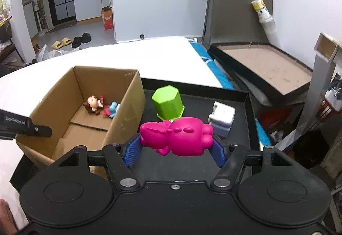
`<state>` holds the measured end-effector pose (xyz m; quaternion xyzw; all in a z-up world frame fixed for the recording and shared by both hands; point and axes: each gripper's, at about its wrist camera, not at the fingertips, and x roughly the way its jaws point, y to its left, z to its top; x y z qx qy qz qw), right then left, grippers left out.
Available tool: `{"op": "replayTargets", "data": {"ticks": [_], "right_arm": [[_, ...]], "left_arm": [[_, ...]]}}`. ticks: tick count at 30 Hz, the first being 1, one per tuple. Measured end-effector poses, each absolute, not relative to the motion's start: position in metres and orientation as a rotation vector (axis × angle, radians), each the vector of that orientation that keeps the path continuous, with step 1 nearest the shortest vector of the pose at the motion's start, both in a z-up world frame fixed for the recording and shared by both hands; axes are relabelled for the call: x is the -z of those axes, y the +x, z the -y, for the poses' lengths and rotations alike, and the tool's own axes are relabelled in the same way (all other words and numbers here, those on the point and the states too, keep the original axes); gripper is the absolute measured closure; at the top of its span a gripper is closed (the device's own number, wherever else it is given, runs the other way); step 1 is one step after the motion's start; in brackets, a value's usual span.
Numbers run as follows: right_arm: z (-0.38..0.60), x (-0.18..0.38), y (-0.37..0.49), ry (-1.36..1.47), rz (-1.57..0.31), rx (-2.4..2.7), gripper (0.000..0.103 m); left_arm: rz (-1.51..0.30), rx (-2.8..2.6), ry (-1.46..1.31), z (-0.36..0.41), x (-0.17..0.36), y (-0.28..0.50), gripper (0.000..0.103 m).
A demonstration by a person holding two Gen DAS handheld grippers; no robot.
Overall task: Organize rigid objects
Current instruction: 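Lift the pink dinosaur with the right tool and carry it over the box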
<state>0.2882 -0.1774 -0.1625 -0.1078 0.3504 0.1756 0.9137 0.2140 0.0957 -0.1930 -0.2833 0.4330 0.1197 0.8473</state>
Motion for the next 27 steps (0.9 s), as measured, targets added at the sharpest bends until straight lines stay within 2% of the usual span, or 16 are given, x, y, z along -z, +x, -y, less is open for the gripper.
{"op": "replayTargets", "data": {"ticks": [27], "right_arm": [[0.137,0.107,0.276,-0.315,-0.714,-0.350,0.037]], "left_arm": [[-0.901,-0.232,-0.621,-0.105,0.191,0.211,0.078]]}}
